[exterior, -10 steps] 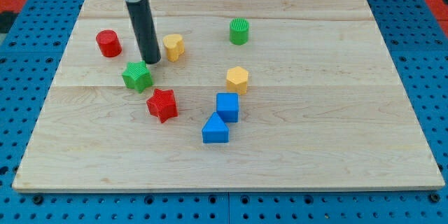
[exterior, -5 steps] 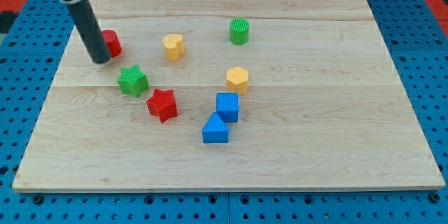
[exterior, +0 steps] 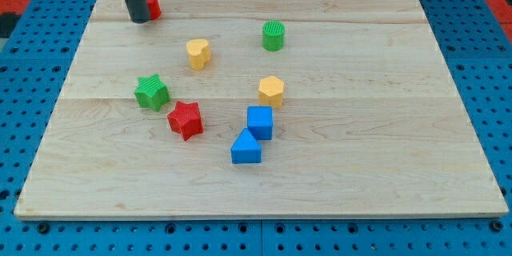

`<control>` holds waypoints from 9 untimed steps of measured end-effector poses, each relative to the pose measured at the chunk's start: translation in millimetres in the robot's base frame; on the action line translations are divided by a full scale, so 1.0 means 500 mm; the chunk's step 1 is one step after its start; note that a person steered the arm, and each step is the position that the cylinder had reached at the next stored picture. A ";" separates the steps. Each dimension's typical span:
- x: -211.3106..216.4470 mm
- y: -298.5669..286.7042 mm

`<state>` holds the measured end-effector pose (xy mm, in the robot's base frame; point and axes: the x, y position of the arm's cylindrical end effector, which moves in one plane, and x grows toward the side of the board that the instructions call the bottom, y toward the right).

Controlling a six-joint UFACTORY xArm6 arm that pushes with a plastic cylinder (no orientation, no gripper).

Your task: Move the red circle towards the top left

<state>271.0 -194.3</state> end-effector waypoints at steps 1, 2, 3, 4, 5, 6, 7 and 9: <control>0.001 0.100; -0.011 0.109; -0.011 0.102; -0.026 0.101; -0.086 0.093; -0.147 0.008; -0.153 -0.160; -0.059 -0.196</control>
<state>241.4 -292.5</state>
